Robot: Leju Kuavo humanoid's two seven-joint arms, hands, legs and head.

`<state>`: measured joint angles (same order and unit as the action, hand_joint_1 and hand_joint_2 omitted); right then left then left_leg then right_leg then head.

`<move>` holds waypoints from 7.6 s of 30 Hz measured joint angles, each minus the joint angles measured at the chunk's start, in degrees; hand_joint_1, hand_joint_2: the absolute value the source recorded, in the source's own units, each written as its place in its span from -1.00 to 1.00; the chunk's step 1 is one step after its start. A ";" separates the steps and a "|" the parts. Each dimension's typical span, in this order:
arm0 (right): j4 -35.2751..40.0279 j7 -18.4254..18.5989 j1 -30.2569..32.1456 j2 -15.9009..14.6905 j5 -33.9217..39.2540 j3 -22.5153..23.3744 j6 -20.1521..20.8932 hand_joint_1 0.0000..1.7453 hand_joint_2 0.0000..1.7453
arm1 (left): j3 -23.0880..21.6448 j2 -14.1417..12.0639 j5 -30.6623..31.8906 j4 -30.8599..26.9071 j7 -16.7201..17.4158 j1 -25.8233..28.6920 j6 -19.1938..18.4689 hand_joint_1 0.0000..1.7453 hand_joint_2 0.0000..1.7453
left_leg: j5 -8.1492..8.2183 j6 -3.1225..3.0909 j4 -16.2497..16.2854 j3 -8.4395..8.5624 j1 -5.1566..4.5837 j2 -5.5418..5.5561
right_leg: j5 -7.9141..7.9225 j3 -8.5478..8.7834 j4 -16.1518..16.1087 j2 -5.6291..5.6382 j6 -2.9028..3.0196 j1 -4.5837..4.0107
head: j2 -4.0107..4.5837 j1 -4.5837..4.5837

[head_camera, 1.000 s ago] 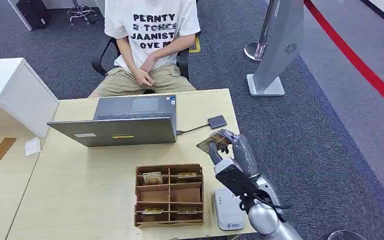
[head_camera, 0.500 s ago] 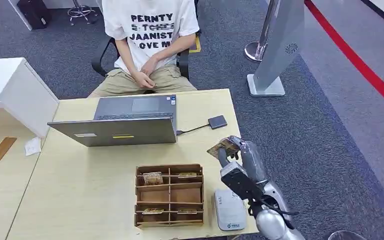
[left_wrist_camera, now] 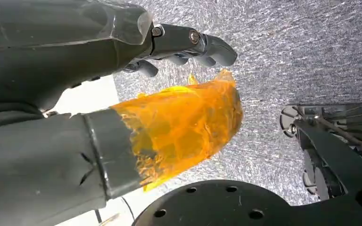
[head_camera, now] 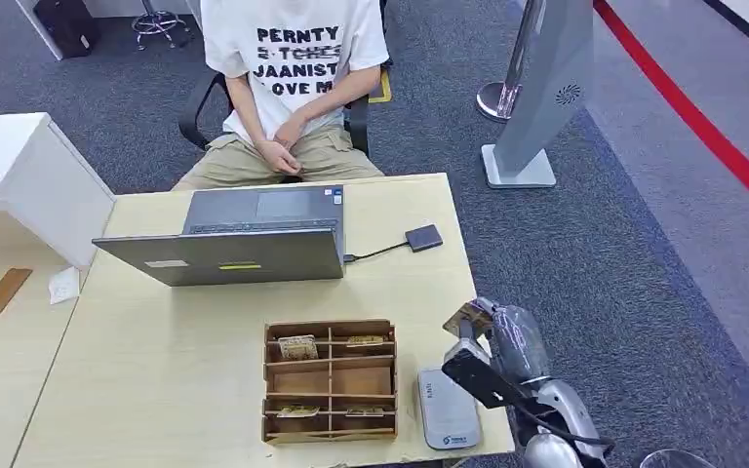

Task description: Pass the card to the sensor for recognition and then transmit it.

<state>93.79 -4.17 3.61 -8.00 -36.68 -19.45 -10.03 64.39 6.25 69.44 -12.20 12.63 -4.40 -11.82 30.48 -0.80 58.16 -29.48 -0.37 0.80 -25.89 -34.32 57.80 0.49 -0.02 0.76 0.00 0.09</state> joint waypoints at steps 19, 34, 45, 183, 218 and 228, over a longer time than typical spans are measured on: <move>-4.57 0.07 1.20 -4.80 8.04 -1.53 10.42 1.00 1.00 | 0.41 -0.07 0.09 0.00 -0.07 0.00 -0.70 -1.00 -1.00 | 0.00 0.00 0.00 0.00 -0.01 0.00 | 0.00 0.00 0.00 0.00 0.00 0.00 | 0.00 -0.02; -5.73 -0.46 0.66 -8.17 12.02 -2.21 14.05 1.00 1.00 | 0.61 -0.09 0.17 0.00 -0.09 0.00 -0.72 -1.00 -1.00 | 0.00 0.00 0.00 0.01 -0.01 0.00 | 0.00 0.02 0.00 0.00 0.00 0.00 | 0.00 -0.02; -5.53 -1.77 0.28 -10.31 14.05 -3.91 15.50 1.00 1.00 | 1.01 -0.09 0.35 0.00 -0.09 0.00 -0.77 -1.00 -1.00 | 0.00 0.00 0.00 0.01 -0.01 -0.01 | 0.00 0.02 0.00 0.01 0.00 0.00 | 0.00 0.00; -3.84 -1.14 1.10 -8.33 12.63 -9.66 10.69 1.00 1.00 | 1.92 -0.09 1.71 0.00 0.13 -0.07 -0.96 -1.00 -1.00 | 0.00 0.00 0.00 0.04 -0.01 -0.01 | 0.00 0.05 0.00 0.00 0.00 0.01 | 0.00 0.00; -7.93 0.87 -3.27 -9.62 7.52 -15.58 9.29 1.00 1.00 | 1.92 -0.31 1.68 0.00 0.07 -0.11 -1.03 -1.00 -1.00 | 0.00 -0.01 0.01 0.16 -0.02 -0.05 | 0.01 0.15 -0.01 0.02 -0.01 0.01 | 0.00 0.00; -7.43 1.03 -2.38 -9.05 7.21 -14.47 8.07 1.00 1.00 | 1.92 -0.28 1.70 0.00 0.07 -0.10 -0.83 -1.00 -1.00 | 0.00 -0.01 0.00 0.15 -0.02 -0.05 | 0.01 0.14 -0.01 0.02 -0.01 0.00 | 0.00 -0.02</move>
<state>86.36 -3.15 1.23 -17.05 -29.46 -33.92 -1.96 66.31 5.97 71.14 -12.20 12.70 -4.50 -12.66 30.48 -0.81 58.16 -29.33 -0.39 0.75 -25.88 -34.19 57.79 0.51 -0.03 0.76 0.00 0.07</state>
